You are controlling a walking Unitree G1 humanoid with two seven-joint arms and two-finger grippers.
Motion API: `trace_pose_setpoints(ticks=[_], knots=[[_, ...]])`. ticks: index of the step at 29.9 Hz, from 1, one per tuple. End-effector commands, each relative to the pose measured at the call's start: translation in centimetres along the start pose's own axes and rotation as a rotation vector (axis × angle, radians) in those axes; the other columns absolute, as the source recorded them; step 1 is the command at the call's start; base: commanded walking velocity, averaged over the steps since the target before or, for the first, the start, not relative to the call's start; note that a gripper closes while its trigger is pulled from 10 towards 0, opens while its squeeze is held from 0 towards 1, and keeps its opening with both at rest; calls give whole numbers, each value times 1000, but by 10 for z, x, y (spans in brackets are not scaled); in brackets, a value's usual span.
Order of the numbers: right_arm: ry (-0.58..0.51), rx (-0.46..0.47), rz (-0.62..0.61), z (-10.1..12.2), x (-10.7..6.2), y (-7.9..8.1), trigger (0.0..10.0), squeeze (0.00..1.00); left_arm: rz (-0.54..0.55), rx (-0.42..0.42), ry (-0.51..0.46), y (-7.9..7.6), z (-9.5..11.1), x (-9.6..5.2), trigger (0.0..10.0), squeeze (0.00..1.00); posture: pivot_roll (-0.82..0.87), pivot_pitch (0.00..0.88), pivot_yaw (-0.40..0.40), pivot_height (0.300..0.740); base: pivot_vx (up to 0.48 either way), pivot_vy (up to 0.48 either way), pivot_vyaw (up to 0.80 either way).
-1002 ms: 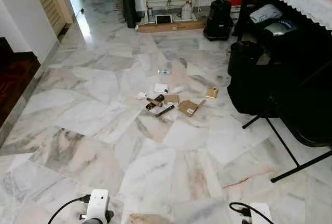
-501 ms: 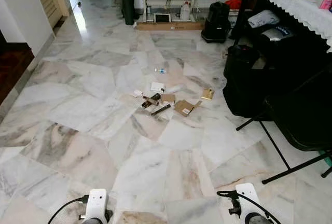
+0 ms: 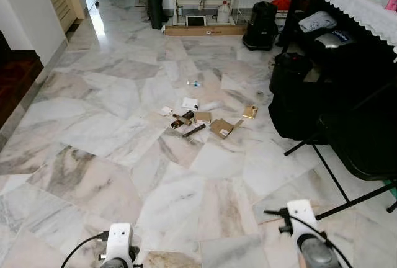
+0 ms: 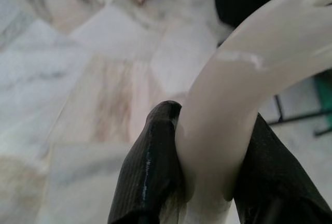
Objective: Sweep floor
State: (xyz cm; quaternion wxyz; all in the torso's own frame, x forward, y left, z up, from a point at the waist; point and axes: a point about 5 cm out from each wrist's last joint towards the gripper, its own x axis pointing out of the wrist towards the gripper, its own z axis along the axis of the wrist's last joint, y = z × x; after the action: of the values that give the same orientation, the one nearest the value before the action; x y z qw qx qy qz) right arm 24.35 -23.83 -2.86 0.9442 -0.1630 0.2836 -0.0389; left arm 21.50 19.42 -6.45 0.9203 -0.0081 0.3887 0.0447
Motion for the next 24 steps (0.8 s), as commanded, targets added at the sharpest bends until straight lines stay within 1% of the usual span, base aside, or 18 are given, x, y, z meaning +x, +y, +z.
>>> trace_pose_setpoints(ticks=[1,3,6,7,8,9,10,11,13,14,15,16,17,19,20,22,23,24], knots=[[-110,-46,-62,23,5,-14,10000,0,13,-29,-80,6,18,2,10000,0,-120,0,5,740,0,0,0],[-128,-43,-73,27,5,-18,10000,0,19,-31,-98,8,23,3,10000,0,-122,0,6,740,0,0,0],[-196,-44,-118,41,7,-29,10000,0,40,-49,-218,17,56,5,10000,0,-125,0,11,740,0,0,0],[-230,-48,-134,50,8,-34,10000,0,42,-47,-310,20,82,5,10000,0,-125,0,11,740,0,0,0],[-230,-48,-134,50,8,-34,10000,0,42,-47,-310,20,82,5,10000,0,-125,0,11,740,0,0,0],[-241,-49,-140,53,8,-35,10000,0,42,-40,-340,21,91,5,10000,0,-125,0,11,740,0,0,0],[-268,-50,-157,59,9,-38,10000,0,35,-26,-400,20,108,4,10000,0,-118,0,14,740,0,0,0],[-268,-50,-157,59,9,-38,10000,0,35,-26,-400,20,108,4,10000,0,-118,0,14,740,0,0,0],[-355,-3,-220,83,10,-49,10000,0,-2,49,-548,10,151,-2,10000,0,-119,0,22,740,0,0,0],[-355,-3,-220,83,10,-49,10000,0,-2,49,-548,10,151,-2,10000,0,-119,0,22,740,0,0,0],[-372,10,-230,88,10,-50,10000,0,-11,75,-577,6,158,-3,10000,0,-121,0,24,740,0,0,0],[-393,13,-234,93,10,-50,10000,0,-22,75,-600,3,165,-4,10000,0,-121,0,24,740,0,0,0],[-435,13,-241,104,11,-50,10000,0,-48,76,-644,-4,178,-7,10000,0,-121,0,24,740,0,0,0],[-462,22,-247,110,10,-50,10000,0,-67,83,-674,-9,186,-9,10000,0,-122,0,26,740,0,0,0],[-486,37,-262,116,10,-50,10000,0,-92,77,-698,-15,192,-11,10000,0,-122,0,26,740,0,0,0],[-495,43,-268,118,10,-51,10000,0,-102,74,-706,-17,195,-12,10000,0,-121,0,25,740,0,0,0],[-513,69,-284,122,9,-52,10000,0,-127,77,-724,-23,198,-14,10000,0,-119,0,24,740,0,0,0],[-513,69,-284,122,9,-52,10000,0,-127,77,-724,-23,198,-14,10000,0,-119,0,24,740,0,0,0]])
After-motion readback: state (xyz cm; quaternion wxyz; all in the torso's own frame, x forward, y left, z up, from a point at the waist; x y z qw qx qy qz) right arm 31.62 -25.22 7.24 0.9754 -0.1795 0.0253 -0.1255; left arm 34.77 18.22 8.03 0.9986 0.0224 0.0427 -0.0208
